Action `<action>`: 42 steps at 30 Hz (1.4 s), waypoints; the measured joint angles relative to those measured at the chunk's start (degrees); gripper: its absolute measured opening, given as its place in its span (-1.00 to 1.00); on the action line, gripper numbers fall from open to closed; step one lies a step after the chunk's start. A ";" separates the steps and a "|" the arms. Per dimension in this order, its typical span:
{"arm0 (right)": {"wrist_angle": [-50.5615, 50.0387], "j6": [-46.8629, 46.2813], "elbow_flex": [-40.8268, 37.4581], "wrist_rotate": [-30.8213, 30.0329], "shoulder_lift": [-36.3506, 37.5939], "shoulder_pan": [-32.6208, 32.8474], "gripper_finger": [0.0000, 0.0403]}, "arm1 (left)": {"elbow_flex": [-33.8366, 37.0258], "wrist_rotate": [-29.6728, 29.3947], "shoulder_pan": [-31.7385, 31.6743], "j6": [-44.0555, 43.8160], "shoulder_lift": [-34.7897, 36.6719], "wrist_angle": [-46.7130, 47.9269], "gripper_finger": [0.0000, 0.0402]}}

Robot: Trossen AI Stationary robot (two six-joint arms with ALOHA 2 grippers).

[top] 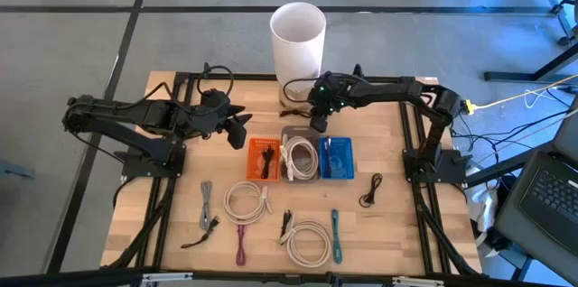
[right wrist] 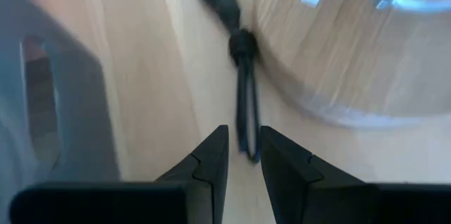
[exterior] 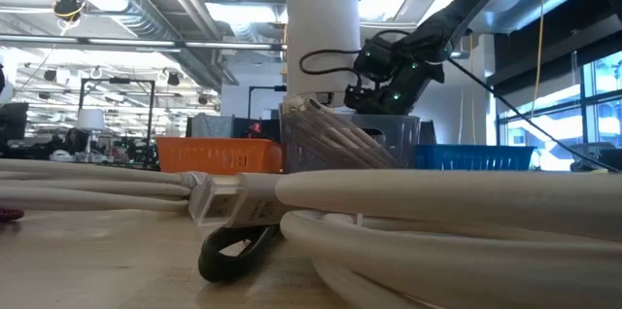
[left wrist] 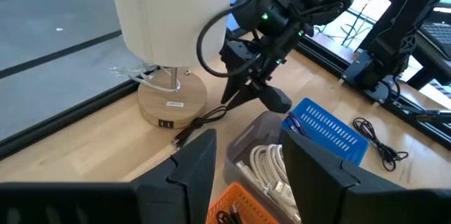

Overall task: Pick & Place USB Port
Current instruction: Put the black charger cable into the orange bin

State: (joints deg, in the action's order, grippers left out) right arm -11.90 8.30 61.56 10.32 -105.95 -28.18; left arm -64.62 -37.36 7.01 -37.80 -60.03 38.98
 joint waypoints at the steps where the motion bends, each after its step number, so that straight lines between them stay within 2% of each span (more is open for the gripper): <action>1: 0.66 0.35 0.00 -0.17 0.00 0.00 -0.58 | 0.00 -0.02 0.00 -0.01 0.00 0.00 -0.22; 14: 1.83 1.11 0.00 -0.26 0.00 0.00 -0.58 | 0.00 -0.02 0.00 -0.49 0.02 0.00 -0.22; 20: 0.95 2.28 0.02 -2.81 -0.45 -0.02 -0.58 | -0.02 -0.04 0.00 -0.50 0.02 0.00 -0.22; 31: 1.59 -1.19 0.15 0.69 -4.76 0.04 -0.59 | -0.02 0.50 0.01 -0.63 0.02 -0.06 -0.22; 34: 1.65 -2.47 0.15 0.45 -4.94 0.02 -0.67 | -0.04 0.50 0.00 -0.63 0.02 -0.09 -0.22; 38: 1.59 -3.28 0.15 0.20 -4.79 0.00 -0.93 | -0.04 0.52 0.00 -0.61 0.04 -0.13 -0.22; 42: 1.06 -4.19 0.26 0.23 -4.81 0.12 -0.96 | -0.04 0.53 0.00 -0.59 0.04 -0.13 -0.22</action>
State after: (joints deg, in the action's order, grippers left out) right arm -10.84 4.11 61.82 10.55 -110.76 -28.06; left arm -64.66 -36.83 7.01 -38.39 -59.99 38.85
